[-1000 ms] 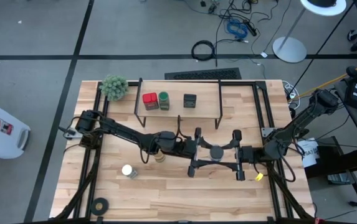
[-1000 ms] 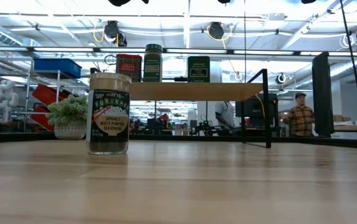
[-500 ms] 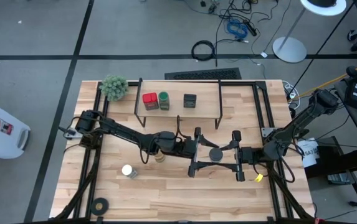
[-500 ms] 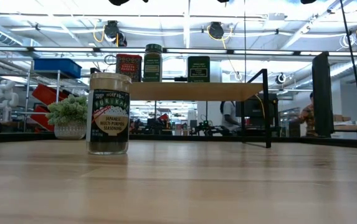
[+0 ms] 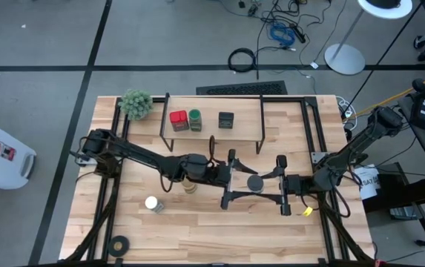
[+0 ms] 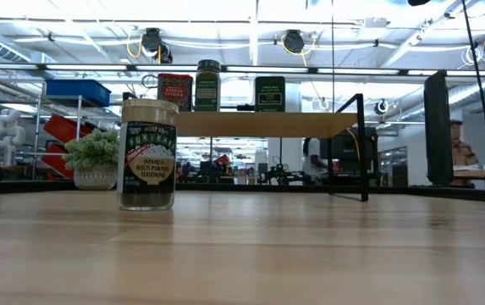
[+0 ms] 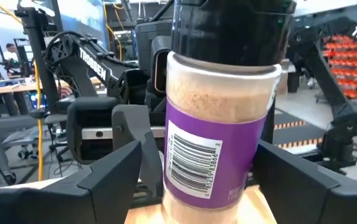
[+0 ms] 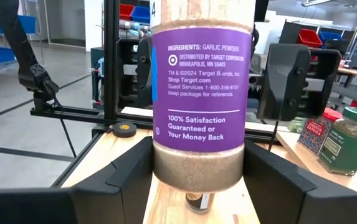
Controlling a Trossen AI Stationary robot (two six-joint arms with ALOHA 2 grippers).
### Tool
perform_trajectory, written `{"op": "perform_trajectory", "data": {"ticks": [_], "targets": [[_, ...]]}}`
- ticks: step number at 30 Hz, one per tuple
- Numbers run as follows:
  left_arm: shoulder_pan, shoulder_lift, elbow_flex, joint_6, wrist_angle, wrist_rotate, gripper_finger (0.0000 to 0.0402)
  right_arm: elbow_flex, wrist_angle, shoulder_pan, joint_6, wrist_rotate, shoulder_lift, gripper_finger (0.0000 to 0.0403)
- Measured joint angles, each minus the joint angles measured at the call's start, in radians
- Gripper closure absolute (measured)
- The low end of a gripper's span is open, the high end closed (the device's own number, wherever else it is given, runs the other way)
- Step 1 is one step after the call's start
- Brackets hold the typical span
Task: Shelf spices
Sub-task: Put the black seasoning bottle on the shelf aligned with the other black seasoning can
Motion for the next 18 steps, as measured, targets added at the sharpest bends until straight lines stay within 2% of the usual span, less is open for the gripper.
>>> {"op": "perform_trajectory", "data": {"ticks": [10,18], "targets": [[-0.017,-0.047,0.0,0.039,-0.142,-0.066,0.0094,0.0,-0.02,0.002,0.002,0.015,0.0,0.0189],[-0.04,-0.134,0.0,0.093,-0.311,-0.214,0.0094,0.0,-0.033,0.002,0.01,0.018,-0.001,0.0188]]}}
